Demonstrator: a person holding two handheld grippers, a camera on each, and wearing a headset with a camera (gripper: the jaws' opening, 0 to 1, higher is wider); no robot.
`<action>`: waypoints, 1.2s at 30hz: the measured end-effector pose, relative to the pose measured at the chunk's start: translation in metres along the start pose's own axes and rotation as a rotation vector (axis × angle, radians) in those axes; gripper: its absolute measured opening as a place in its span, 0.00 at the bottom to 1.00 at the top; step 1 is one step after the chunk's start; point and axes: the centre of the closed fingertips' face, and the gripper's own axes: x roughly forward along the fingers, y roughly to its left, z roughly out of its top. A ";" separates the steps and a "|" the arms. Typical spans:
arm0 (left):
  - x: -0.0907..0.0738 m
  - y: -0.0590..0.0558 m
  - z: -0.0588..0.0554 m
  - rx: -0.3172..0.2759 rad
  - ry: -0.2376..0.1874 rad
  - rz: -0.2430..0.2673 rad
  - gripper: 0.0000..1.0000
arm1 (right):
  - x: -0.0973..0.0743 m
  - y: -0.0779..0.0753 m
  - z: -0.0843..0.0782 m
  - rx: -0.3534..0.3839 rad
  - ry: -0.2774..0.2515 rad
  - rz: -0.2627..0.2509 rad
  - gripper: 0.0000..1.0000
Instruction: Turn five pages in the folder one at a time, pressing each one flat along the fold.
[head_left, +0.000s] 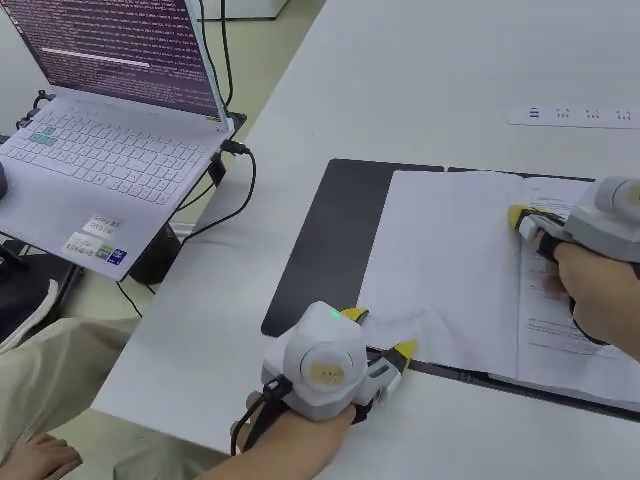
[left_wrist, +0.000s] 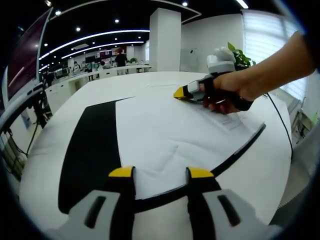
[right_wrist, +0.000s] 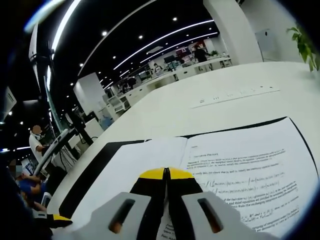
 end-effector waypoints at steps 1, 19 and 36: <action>0.000 0.000 0.000 0.000 0.000 0.000 0.40 | 0.002 0.000 0.002 -0.001 -0.001 -0.001 0.00; 0.000 0.000 0.001 -0.014 -0.018 0.009 0.39 | 0.043 -0.025 0.025 -0.083 0.011 -0.048 0.00; -0.001 -0.001 0.001 -0.018 -0.022 0.010 0.39 | 0.000 0.002 0.004 -0.065 0.038 0.017 0.00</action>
